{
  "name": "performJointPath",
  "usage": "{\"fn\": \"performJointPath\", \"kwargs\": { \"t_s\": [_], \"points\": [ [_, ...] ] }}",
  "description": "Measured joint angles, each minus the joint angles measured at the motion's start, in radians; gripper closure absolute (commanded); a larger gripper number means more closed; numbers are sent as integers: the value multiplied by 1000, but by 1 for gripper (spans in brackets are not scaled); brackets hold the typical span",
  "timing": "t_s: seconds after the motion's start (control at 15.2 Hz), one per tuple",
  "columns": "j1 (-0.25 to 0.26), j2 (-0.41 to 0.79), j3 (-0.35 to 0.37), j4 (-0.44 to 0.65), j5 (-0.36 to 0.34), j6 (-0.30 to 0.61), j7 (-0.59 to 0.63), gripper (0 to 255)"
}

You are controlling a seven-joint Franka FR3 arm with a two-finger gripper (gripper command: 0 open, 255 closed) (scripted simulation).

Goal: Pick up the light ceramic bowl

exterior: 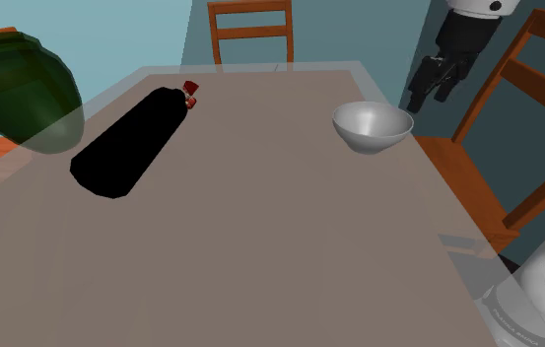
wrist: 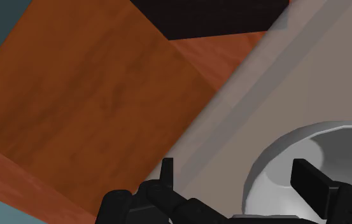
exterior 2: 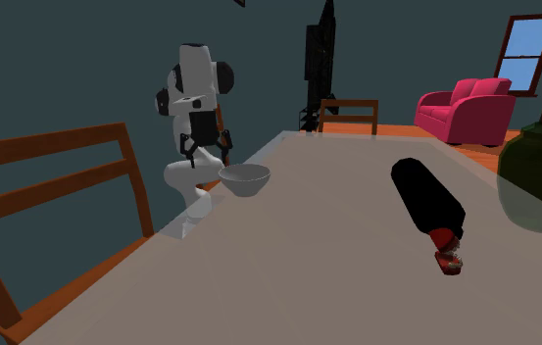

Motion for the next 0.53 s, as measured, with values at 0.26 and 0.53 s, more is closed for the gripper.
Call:
{"fn": "performJointPath", "kwargs": {
  "t_s": [0.26,0.53],
  "points": [
    [13,114,-21,130,57,-66,12,0],
    [24,225,-51,239,115,-118,16,0]
  ]
}}
